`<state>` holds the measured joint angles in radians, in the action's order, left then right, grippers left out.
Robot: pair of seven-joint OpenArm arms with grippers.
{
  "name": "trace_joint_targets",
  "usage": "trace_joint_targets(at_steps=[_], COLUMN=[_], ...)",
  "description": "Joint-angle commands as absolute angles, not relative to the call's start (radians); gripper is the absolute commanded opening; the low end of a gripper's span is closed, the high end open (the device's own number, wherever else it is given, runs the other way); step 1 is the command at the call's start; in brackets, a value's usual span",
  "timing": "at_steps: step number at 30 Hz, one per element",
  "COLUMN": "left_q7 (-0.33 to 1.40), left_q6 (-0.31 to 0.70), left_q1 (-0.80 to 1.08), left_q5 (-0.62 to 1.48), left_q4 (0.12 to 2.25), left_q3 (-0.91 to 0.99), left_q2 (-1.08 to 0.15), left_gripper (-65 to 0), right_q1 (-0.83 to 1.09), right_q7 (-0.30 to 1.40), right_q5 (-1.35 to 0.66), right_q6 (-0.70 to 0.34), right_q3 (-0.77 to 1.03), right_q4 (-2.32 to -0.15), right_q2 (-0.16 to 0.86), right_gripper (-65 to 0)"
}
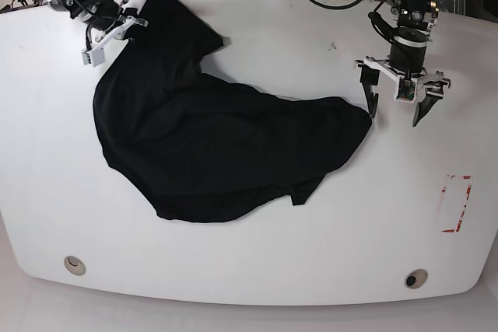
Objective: Fold the T-shirt properly
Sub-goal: 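Move the left gripper down to the T-shirt's opposite edge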
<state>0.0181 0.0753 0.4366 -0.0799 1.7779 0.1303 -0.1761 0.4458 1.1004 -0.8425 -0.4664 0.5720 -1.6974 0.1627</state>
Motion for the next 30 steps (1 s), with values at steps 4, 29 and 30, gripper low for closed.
trace_joint_targets(at_steps=[4,29,30], left_q7=[0.102,0.662,0.670], left_q6=[0.071,0.400,0.401], left_q1=[0.394,0.197,0.193], left_q5=[0.011,0.241,0.241], left_q4=[1.810,1.814,1.811], left_q3=[0.192,0.391,0.390], left_q2=[-0.171,-0.108,-0.108], left_gripper=[-17.3,-17.6,-17.6], right_q1=[0.446,0.446,0.446], right_q7=[1.093,1.093,1.093], right_q5=[-0.861,-0.872,-0.871], right_q6=[-0.465,-0.463,-0.464], right_q3=[0.578,0.569,0.570], right_q4=[-1.722,-1.698,-1.699], right_q2=[0.165,0.160,0.161], right_gripper=[-63.8,-65.0,-65.0])
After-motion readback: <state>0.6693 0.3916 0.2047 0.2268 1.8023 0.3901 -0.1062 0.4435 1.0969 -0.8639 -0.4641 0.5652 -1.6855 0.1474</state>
